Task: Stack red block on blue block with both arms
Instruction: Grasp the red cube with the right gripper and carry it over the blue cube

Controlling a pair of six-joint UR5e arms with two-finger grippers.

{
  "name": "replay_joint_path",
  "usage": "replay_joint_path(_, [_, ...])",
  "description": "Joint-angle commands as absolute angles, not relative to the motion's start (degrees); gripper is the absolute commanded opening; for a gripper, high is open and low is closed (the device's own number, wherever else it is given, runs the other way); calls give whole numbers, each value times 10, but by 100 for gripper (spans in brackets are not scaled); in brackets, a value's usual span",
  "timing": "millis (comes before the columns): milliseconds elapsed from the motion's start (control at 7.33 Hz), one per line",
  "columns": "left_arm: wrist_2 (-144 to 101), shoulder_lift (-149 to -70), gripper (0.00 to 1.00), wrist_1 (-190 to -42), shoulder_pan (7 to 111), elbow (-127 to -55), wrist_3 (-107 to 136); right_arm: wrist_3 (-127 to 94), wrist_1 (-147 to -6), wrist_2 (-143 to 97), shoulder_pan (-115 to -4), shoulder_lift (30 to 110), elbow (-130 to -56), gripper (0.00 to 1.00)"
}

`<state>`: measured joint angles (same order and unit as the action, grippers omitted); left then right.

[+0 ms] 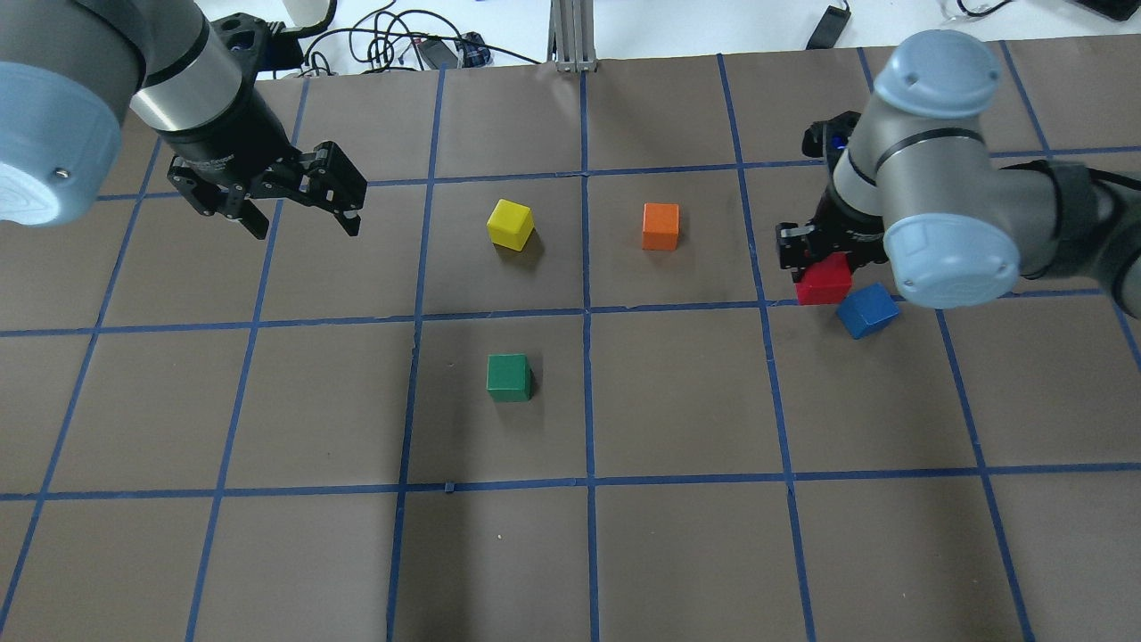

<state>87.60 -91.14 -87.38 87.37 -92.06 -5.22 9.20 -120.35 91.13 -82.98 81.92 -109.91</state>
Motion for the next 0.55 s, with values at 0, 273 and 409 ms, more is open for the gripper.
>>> replay_joint_path(0, [877, -911, 100, -875, 873, -920, -53, 280, -1206, 922, -759, 824, -1104, 0])
replay_joint_path(273, [877, -911, 100, -876, 874, -923, -52, 296, -1213, 922, -747, 799, -1113, 0])
replay_joint_path(409, [877, -911, 100, -876, 874, -923, -52, 314, -1216, 925, -747, 791, -1114, 0])
